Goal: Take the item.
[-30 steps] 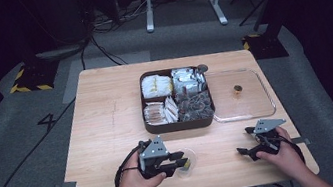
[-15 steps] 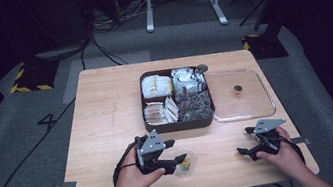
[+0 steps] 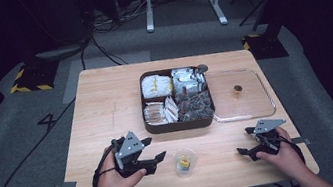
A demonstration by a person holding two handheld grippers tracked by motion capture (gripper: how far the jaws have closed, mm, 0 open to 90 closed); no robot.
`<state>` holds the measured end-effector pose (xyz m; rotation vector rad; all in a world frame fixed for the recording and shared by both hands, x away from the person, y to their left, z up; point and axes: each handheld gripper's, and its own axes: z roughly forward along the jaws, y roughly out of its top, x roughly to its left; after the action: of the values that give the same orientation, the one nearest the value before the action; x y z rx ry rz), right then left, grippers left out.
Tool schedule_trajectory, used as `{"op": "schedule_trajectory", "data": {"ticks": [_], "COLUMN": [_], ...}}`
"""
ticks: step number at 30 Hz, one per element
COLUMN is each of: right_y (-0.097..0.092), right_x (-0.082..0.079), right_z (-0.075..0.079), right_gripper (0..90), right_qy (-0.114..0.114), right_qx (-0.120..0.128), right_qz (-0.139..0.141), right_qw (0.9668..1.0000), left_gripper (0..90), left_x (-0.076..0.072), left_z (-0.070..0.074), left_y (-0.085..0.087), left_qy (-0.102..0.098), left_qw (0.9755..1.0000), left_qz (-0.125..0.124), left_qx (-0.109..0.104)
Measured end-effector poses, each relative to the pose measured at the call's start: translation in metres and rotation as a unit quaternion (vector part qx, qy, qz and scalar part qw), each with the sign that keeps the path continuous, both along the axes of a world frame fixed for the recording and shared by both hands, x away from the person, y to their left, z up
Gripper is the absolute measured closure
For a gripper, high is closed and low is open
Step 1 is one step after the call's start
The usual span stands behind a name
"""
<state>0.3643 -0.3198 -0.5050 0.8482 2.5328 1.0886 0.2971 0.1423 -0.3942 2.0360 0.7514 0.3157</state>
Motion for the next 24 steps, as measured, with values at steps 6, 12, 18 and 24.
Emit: {"op": "schedule_trajectory", "data": {"ticks": [6, 12, 18, 24], "right_y": [0.001, 0.001, 0.001, 0.001], "right_x": [0.001, 0.001, 0.001, 0.001], "right_z": [0.000, 0.000, 0.000, 0.000], "right_gripper": [8.5, 8.5, 8.5, 8.5], "right_qy": [0.001, 0.001, 0.001, 0.001], "right_qx": [0.001, 0.001, 0.001, 0.001], "right_qz": [0.000, 0.001, 0.001, 0.001], "right_qw": [1.0000, 1.0000, 1.0000, 1.0000], "left_gripper": [33.9, 33.0, 31.6, 31.4], "left_x": [0.002, 0.008, 0.016, 0.019], "left_z": [-0.003, -0.016, -0.035, -0.049], "left_y": [0.017, 0.038, 0.058, 0.069], "left_qy": [0.006, 0.018, 0.034, 0.048], "left_qw": [0.9996, 0.9979, 0.9939, 0.9905], "left_qz": [0.017, 0.053, 0.090, 0.111], "left_qx": [0.022, 0.031, 0.054, 0.067]}}
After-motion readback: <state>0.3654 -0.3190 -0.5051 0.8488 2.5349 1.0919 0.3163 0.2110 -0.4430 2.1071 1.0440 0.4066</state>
